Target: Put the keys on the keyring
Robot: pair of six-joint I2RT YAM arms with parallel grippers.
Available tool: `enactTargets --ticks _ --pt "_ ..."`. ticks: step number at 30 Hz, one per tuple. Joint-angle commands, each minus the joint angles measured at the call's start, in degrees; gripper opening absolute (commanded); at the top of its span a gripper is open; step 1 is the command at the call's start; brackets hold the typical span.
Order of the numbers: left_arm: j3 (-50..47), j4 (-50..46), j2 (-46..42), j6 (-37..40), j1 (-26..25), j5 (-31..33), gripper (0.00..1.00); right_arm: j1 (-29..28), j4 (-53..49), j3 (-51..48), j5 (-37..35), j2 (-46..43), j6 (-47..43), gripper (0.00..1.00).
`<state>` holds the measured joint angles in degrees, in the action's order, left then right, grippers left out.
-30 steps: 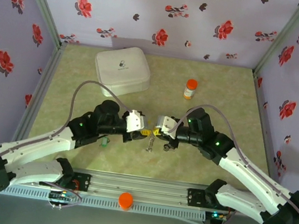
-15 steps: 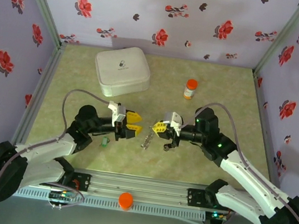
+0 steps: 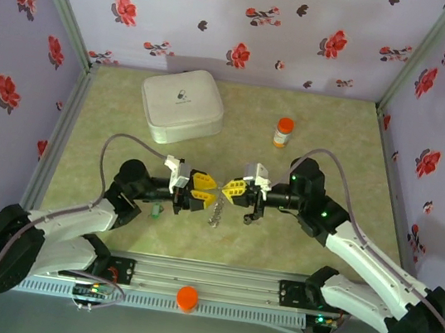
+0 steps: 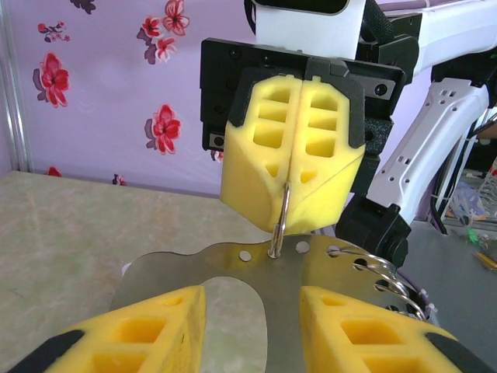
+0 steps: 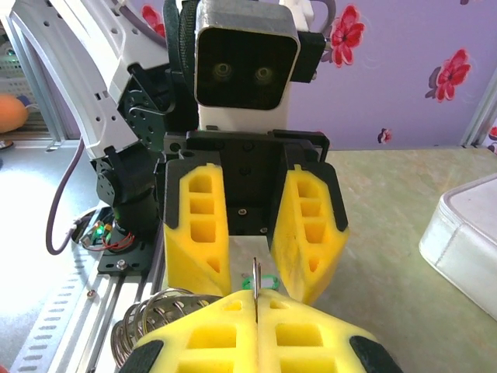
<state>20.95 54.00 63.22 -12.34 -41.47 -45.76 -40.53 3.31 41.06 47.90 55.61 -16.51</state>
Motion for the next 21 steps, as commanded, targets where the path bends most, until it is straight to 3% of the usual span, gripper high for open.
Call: enactTargets --ticks 1,14,21 --pt "1.86 2.97 0.58 -0.76 -0.45 -1.26 0.34 -0.34 3.2 -0.34 1.84 0.46 1.4 0.0" --pt "2.87 2.85 0.53 -1.99 -0.54 -1.61 0.29 -1.04 3.03 -0.36 0.18 1.96 0.95 0.0" --pt "3.13 2.69 0.68 -1.99 -0.8 -1.77 0.17 -1.47 5.21 -0.54 0.88 2.7 2.35 0.0"
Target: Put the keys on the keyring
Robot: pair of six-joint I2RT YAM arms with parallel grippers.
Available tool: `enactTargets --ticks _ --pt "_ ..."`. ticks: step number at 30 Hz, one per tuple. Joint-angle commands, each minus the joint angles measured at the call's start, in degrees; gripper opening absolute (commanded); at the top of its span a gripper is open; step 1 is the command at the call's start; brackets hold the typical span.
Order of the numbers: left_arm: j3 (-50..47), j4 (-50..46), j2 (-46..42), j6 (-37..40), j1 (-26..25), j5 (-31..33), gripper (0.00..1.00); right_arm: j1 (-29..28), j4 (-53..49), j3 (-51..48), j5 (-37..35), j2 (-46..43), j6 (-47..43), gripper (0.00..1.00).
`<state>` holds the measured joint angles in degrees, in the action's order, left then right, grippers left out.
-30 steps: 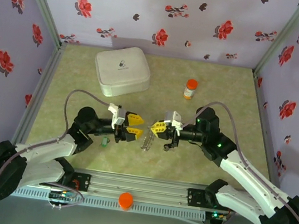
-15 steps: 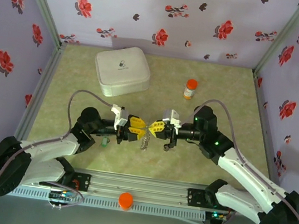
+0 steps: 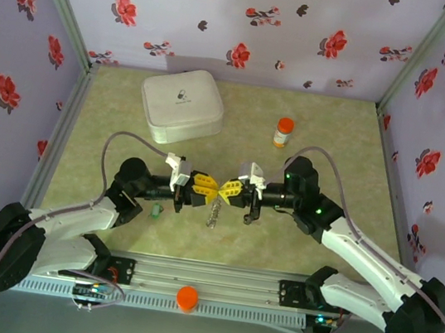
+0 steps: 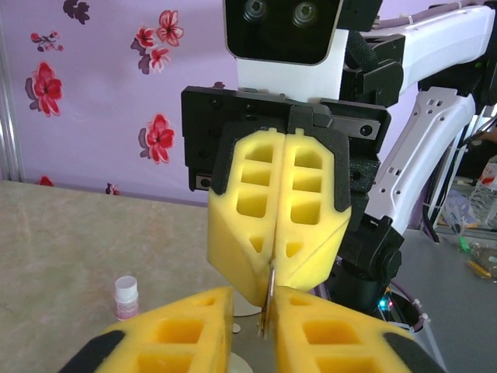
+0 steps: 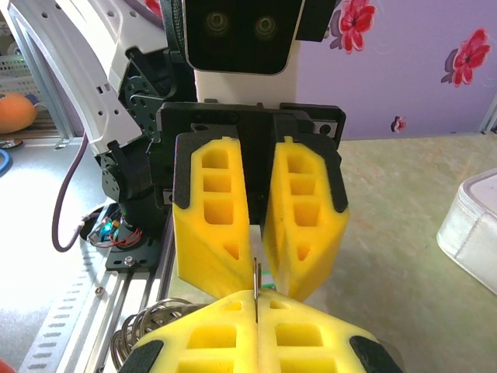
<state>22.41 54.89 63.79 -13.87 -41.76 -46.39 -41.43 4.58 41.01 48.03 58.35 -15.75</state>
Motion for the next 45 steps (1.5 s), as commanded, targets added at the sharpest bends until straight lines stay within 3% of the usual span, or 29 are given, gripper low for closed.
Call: enactTargets --ticks 1,6,8,11,16,19,24,28,34,45 --pt "1.75 1.78 0.19 -0.38 -0.6 -1.16 0.15 -0.66 3.95 -0.49 0.77 0.06 1.6 0.0" --pt "2.14 1.37 -0.24 0.39 -0.95 -1.47 0.0 -0.84 3.88 -0.66 0.54 0.29 1.6 0.0" --pt "2.2 0.52 -0.8 1.13 -0.96 -1.29 0.0 -0.72 3.02 -0.88 -1.05 -0.44 1.52 0.01" --pt "2.11 -3.63 -2.77 3.4 -0.96 2.19 0.0 0.53 -0.71 -1.81 -6.56 -4.21 1.59 0.34" --pt "3.14 -16.59 -6.76 13.25 -2.33 12.8 0.0 2.37 -13.78 -1.74 -25.14 -9.51 6.77 0.5" --pt "4.08 -21.16 -7.19 16.99 -2.96 17.35 0.0 2.49 -21.83 0.41 -35.75 -7.24 19.88 0.47" --pt "4.23 -23.11 -6.79 19.2 -4.59 22.92 0.0 1.61 -36.59 5.36 -43.91 0.11 37.28 0.31" --pt "3.71 -22.9 -6.66 18.87 -5.43 27.7 0.0 -2.42 -39.65 4.08 -47.66 4.66 43.25 0.36" --pt "3.17 -22.47 -7.17 14.76 -5.97 35.27 0.0 -3.57 -41.9 5.81 -47.6 14.33 48.16 0.4" --pt "3.68 -24.95 -6.68 15.71 -6.66 36.45 0.0 -0.52 -35.25 8.33 -41.2 27.22 49.38 0.37"
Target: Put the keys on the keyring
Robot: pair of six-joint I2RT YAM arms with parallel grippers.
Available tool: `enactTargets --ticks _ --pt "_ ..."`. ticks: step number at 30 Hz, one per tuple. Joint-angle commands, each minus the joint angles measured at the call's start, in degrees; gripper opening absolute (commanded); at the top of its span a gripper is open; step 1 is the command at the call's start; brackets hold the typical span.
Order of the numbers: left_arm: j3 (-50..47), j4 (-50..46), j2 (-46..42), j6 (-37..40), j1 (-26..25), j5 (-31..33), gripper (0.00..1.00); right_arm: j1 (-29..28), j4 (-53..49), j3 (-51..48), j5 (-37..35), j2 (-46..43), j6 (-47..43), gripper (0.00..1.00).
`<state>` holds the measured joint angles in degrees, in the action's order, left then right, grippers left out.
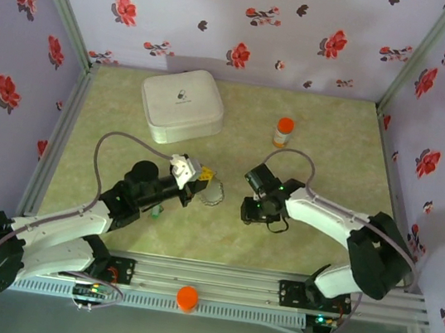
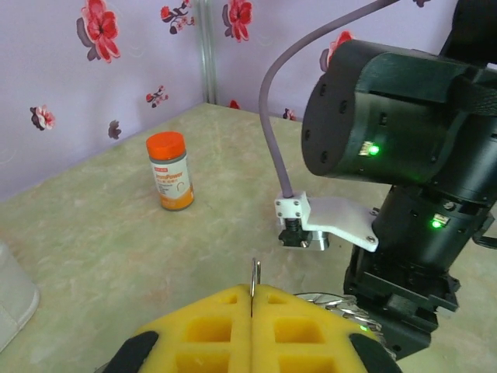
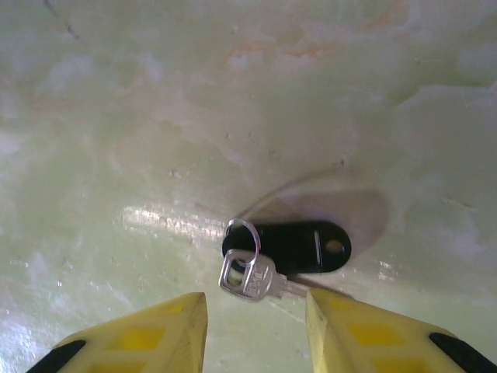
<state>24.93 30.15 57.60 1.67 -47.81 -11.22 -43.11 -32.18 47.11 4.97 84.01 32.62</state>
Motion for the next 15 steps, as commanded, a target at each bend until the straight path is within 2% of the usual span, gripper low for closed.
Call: enactTargets --ticks 1,10,15 --pt "1.26 -0.45 -0.62 0.39 -0.61 1.29 0.0 1.44 1.36 2.52 2.42 2.32 0.67 0.36" --pt "1.26 -0.62 -0.65 0.97 -0.97 1.31 0.0 1.85 0.2 3.67 3.46 6.37 -0.45 0.31" --pt "1.43 -0.8 -0.61 1.23 -1.14 1.25 0.0 1.8 0.37 3.73 5.28 7.73 -1.07 0.21"
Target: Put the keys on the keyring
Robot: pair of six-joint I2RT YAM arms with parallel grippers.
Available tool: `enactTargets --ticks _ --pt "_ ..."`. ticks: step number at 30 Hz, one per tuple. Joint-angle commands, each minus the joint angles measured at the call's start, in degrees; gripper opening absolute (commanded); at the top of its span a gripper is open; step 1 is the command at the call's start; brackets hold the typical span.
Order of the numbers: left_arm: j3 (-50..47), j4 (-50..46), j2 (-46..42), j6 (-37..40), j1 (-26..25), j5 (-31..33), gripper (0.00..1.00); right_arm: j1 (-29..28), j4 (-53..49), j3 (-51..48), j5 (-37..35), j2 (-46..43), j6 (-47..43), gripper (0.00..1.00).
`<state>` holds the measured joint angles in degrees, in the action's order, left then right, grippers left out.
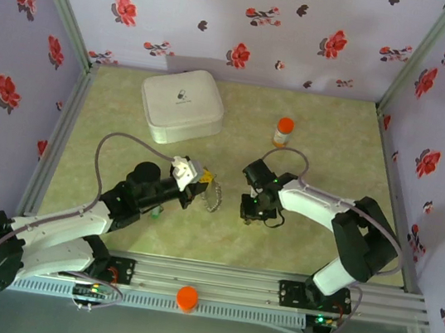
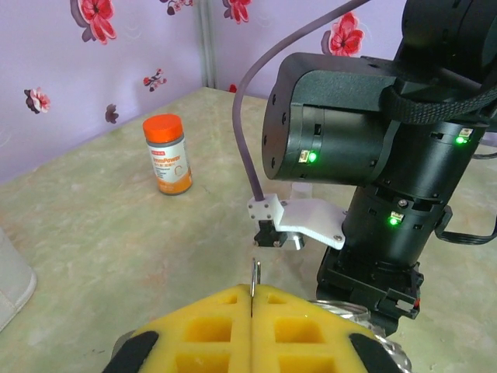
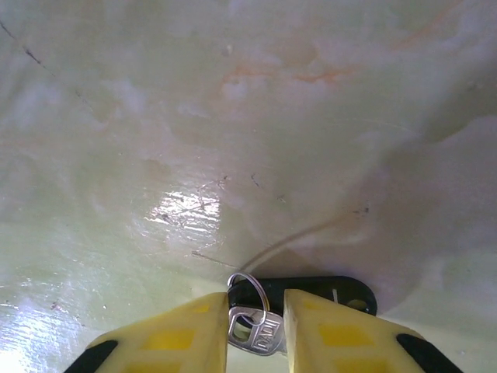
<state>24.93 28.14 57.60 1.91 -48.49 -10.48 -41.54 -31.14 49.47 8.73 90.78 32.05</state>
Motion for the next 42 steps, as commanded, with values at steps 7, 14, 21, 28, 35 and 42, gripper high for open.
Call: enactTargets --ticks 7,14,21,28,35,42 --pt "1.38 1.13 -0.36 1.16 -0.64 0.64 0.0 0.23 -0.53 1.33 1.38 1.34 -0.8 0.16" --pt "1.61 0.64 -0.45 1.43 -0.82 0.6 0.0 0.23 -0.51 1.68 1.73 1.17 -1.4 0.05" --pt "1.43 -0.23 -0.75 1.86 -0.9 1.51 0.0 0.23 -1.07 1.42 0.7 -3.43 -3.39 0.0" --pt "1.14 -0.1 -0.68 1.95 -0.9 2.41 0.0 0.07 -2.83 3.88 -1.02 0.05 -5.64 0.0" --pt "1.0 -1.59 -1.26 2.32 -0.9 3.36 0.0 -0.21 -3.46 7.35 -1.72 4.7 -7.69 0.0" --pt "1.15 -1.58 -1.06 2.47 -0.9 3.49 0.0 -0.21 -2.79 8.18 -0.3 7.33 -7.93 0.08"
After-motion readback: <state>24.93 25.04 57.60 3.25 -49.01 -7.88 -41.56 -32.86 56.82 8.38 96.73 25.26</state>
